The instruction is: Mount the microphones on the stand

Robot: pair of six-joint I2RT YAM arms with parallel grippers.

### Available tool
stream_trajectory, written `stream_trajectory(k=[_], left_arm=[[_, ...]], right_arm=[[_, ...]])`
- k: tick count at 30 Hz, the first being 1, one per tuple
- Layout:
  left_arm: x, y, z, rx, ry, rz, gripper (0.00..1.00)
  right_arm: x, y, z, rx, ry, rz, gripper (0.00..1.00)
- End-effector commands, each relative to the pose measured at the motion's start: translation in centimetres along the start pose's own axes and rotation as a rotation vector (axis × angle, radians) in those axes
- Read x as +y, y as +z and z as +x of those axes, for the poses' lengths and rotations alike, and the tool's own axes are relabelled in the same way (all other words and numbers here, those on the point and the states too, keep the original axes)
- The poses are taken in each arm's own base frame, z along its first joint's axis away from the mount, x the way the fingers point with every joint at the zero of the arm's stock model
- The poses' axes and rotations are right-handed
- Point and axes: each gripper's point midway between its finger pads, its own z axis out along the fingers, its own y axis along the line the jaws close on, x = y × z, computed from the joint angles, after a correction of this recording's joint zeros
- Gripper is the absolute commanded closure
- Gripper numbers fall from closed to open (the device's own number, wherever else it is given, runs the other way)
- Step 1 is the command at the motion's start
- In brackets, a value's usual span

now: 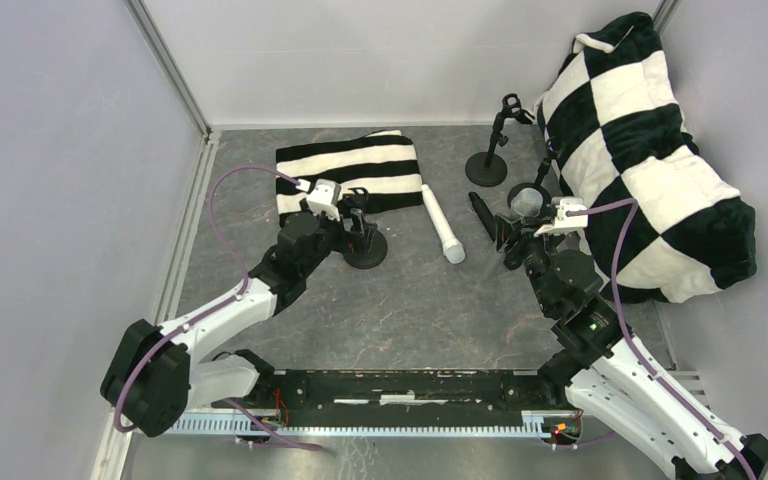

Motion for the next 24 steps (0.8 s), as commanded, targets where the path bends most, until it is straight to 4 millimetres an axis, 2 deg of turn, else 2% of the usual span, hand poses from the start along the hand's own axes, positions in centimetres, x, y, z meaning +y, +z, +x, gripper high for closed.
stream_trajectory(k=[1,6,10,17,20,24], left_arm=[[2.0,1.2,-1.6,-0.091,0.080,-0.107,0.00],[1.1,2.8,-1.0,-0.082,0.078,-0.060,0.01],[1.1,4.0,-0.1,-0.061,0.064,-0.062,0.10],[0.1,5.4,0.0,-0.044,0.046,-0.020,0.40],[-0.3,5.5,0.0,-0.038,0.044,0.002,0.51],[-1.0,5.4,0.3,-0.032,0.046,0.026,0.71]], right_arm=[[0.5,0.0,-1.9,-0.045,0.023,-0.018,1.00],[0.5,0.0,-2.0,-0.043,0.019,-0.018,1.00],[0.5,-0.1,-2.1,-0.044,0.018,-0.018,1.00],[0.4,-0.2,-2.3,-0.047,0.013,-0.015,1.00],[0.3,-0.3,-2.3,-0.047,0.011,-0.010,1.00],[0.1,-0.4,-2.2,-0.048,0.008,-0.006,1.00]])
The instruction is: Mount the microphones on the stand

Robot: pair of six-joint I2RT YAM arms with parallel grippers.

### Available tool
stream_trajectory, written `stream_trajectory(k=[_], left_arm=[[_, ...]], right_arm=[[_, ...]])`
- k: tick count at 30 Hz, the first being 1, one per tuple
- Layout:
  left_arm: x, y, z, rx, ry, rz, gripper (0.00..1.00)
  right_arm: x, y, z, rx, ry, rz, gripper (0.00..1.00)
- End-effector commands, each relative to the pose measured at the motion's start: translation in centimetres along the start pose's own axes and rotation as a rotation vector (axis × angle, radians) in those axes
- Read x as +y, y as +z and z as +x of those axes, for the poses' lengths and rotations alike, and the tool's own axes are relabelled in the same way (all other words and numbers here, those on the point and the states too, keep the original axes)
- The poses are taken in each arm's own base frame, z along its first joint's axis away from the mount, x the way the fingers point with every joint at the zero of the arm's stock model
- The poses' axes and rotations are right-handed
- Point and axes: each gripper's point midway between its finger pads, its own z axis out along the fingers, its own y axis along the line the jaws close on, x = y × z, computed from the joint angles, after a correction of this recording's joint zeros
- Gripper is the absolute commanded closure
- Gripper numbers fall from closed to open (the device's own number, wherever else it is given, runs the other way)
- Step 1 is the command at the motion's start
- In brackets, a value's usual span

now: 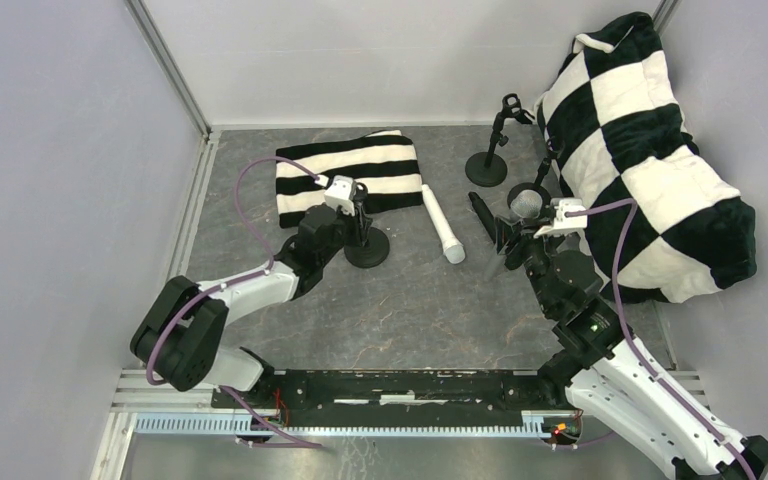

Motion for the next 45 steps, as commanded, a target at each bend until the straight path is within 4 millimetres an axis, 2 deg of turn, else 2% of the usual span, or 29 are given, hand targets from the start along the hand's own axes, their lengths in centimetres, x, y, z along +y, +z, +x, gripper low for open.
stream_trajectory(k=[1,6,12,16,18,19,22,24,28,34,37,41,45], left_arm=[[-2.2,0.3,-3.0,-0.086,-0.006,0.075,0.75],[-5.0,-0.8,-1.9,-0.066,0.018,0.112,0.87],[-8.0,-2.9,-1.0,-0.078,-0.011,0.120,0.88],[-8.9,-3.7,-0.1,-0.083,-0.011,0.109,0.86],[-9.2,-3.7,0.5,-0.075,-0.013,0.114,0.78],[-9.3,-3.7,0.8,-0.070,-0.015,0.121,0.70],[-9.9,-4.1,1.1,-0.070,-0.017,0.159,0.37],[-10.3,-4.4,1.1,-0.078,-0.018,0.190,0.20],[-11.1,-5.3,1.3,-0.081,0.004,0.265,0.04],[-11.5,-7.1,1.4,-0.145,0.032,0.351,0.03],[-11.8,-7.2,1.3,-0.171,0.030,0.375,0.04],[-12.9,-7.9,1.1,-0.238,0.049,0.465,0.02],[-12.9,-8.8,1.1,-0.342,0.096,0.515,0.03]], right_arm=[[0.2,-0.3,-2.5,-0.063,0.019,-0.006,1.00],[0.0,-0.4,-2.4,-0.065,0.019,0.000,1.00],[-0.2,-0.5,-2.5,-0.074,-0.002,0.003,1.00],[0.4,-0.7,-3.0,-0.107,-0.016,-0.041,1.00],[0.8,-0.9,-3.4,-0.130,-0.016,-0.072,1.00],[1.0,-1.0,-3.5,-0.138,-0.016,-0.084,1.00],[1.6,-1.1,-3.9,-0.153,-0.025,-0.122,1.00],[2.0,-1.3,-4.0,-0.162,-0.029,-0.147,1.00],[2.8,-1.7,-4.2,-0.190,-0.038,-0.203,1.00],[5.4,-2.8,-4.9,-0.251,-0.072,-0.371,0.98],[6.4,-3.2,-5.0,-0.272,-0.081,-0.435,0.97],[7.1,-3.6,-5.6,-0.313,-0.087,-0.476,0.98],[7.3,-3.6,-6.0,-0.336,-0.098,-0.483,0.98]])
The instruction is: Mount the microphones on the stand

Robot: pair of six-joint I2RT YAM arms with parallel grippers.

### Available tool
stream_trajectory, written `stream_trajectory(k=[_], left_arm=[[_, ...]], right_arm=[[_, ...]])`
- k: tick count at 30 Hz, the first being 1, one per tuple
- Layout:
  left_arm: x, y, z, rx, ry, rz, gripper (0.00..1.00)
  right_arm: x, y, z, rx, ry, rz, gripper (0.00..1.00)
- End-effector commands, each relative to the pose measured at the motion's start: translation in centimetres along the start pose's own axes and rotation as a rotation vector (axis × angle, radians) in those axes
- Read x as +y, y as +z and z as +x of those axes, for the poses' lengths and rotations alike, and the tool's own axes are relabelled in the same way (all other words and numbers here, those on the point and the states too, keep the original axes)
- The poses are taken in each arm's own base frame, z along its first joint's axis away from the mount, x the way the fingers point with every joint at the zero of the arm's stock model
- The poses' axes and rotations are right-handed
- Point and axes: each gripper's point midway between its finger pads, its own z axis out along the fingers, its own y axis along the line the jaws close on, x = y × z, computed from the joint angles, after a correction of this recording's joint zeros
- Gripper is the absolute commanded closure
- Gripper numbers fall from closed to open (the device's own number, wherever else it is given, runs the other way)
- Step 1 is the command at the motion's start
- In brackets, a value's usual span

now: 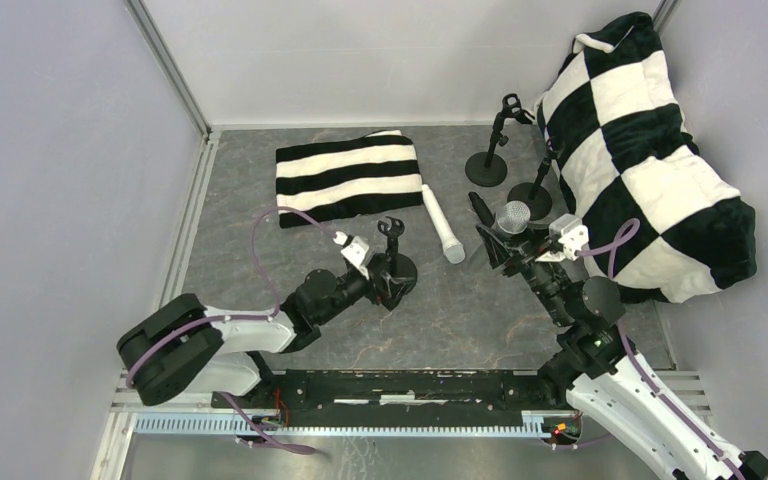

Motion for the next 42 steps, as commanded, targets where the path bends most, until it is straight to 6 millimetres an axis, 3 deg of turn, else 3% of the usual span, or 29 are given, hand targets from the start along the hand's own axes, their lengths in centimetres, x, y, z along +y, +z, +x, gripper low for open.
stream_trajectory(k=[1,7,17,32,42], left_arm=[[-1.4,-0.7,-3.3,-0.229,0.104,0.104,0.03],[1.1,-0.9,-4.5,-0.305,0.049,0.071,0.07],[2.0,-0.7,-6.9,-0.362,0.125,0.072,0.00],[0.9,2.2,-7.9,-0.389,0.085,0.197,0.00],[1.4,3.1,-8.6,-0.445,0.022,0.221,0.13]], right_arm=[[0.7,0.3,-2.7,-0.105,-0.035,-0.045,0.98],[1.2,0.6,-2.9,-0.112,-0.056,-0.073,1.00],[1.7,1.0,-2.7,-0.095,-0.059,-0.104,1.00],[3.2,0.4,-4.6,-0.199,-0.114,-0.191,1.00],[3.6,0.5,-5.0,-0.208,-0.117,-0.215,1.00]])
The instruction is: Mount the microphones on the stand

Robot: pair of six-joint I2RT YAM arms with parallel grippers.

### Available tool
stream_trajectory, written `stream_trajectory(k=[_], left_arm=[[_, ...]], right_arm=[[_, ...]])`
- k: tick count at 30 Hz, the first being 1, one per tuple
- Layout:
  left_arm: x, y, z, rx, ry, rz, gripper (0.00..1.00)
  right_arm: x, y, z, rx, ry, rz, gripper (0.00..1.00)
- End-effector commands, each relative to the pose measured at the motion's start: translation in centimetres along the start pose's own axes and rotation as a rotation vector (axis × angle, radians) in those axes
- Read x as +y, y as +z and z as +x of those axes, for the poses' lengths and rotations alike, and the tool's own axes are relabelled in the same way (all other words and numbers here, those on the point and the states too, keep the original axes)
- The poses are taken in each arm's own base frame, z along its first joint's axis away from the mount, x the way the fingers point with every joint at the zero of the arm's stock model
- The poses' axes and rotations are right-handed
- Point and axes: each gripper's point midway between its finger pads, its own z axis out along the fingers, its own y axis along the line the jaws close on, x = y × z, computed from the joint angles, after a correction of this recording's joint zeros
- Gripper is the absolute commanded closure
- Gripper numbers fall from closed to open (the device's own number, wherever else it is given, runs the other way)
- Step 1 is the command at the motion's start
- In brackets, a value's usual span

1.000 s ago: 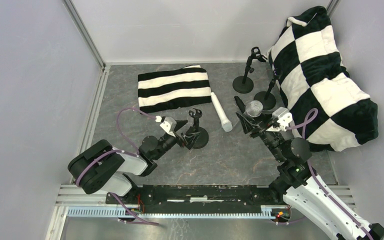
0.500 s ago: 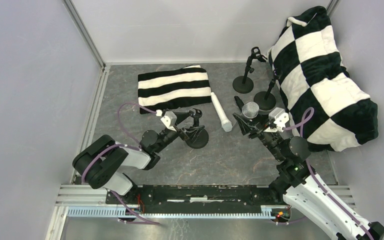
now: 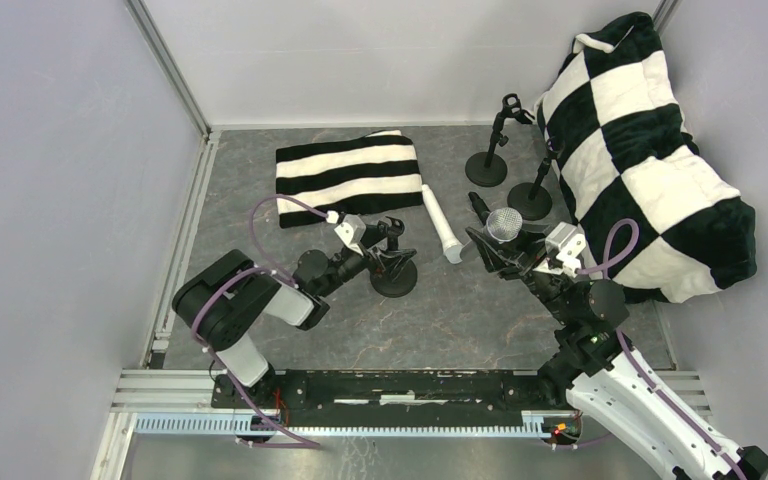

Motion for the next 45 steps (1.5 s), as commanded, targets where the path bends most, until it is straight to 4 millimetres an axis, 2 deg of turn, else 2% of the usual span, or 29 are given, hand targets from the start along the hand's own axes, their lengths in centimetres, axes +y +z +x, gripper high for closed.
stream_trajectory(k=[1,12,17,20,23,26,29,34,39,43,45], left_arm=[[-1.2,1.1,-5.2,-0.216,0.000,0.077,0.13],[-1.3,1.4,-6.9,-0.259,0.022,0.081,0.15],[-1.3,1.5,-7.0,-0.261,0.016,0.085,0.31],[-1.6,1.5,-7.3,-0.268,0.013,0.093,0.35],[-1.7,1.4,-7.7,-0.278,0.014,0.098,0.34],[-1.8,1.3,-8.2,-0.290,0.013,0.097,0.25],[-1.9,1.3,-8.6,-0.301,0.013,0.098,0.25],[-1.9,1.5,-8.7,-0.303,-0.004,0.102,0.40],[-2.5,1.8,-8.5,-0.290,-0.019,0.144,0.64],[-2.8,1.9,-8.2,-0.276,-0.036,0.168,0.93],[-2.9,1.9,-8.0,-0.269,-0.047,0.173,0.98]], right_arm=[[0.2,0.3,-2.2,-0.077,-0.025,-0.018,1.00],[0.7,0.5,-2.0,-0.080,-0.010,-0.046,1.00],[0.8,0.6,-2.0,-0.083,-0.009,-0.052,1.00],[0.8,0.6,-1.9,-0.081,-0.011,-0.052,1.00],[0.8,0.7,-2.0,-0.083,-0.017,-0.055,1.00],[0.9,0.8,-2.0,-0.085,-0.019,-0.063,1.00],[1.1,0.9,-2.1,-0.085,-0.015,-0.072,1.00],[1.2,0.9,-2.2,-0.089,-0.011,-0.080,1.00],[1.3,0.9,-2.3,-0.105,-0.021,-0.086,1.00],[1.5,0.8,-2.9,-0.167,-0.058,-0.102,1.00],[1.6,1.0,-3.2,-0.192,-0.065,-0.104,1.00]])
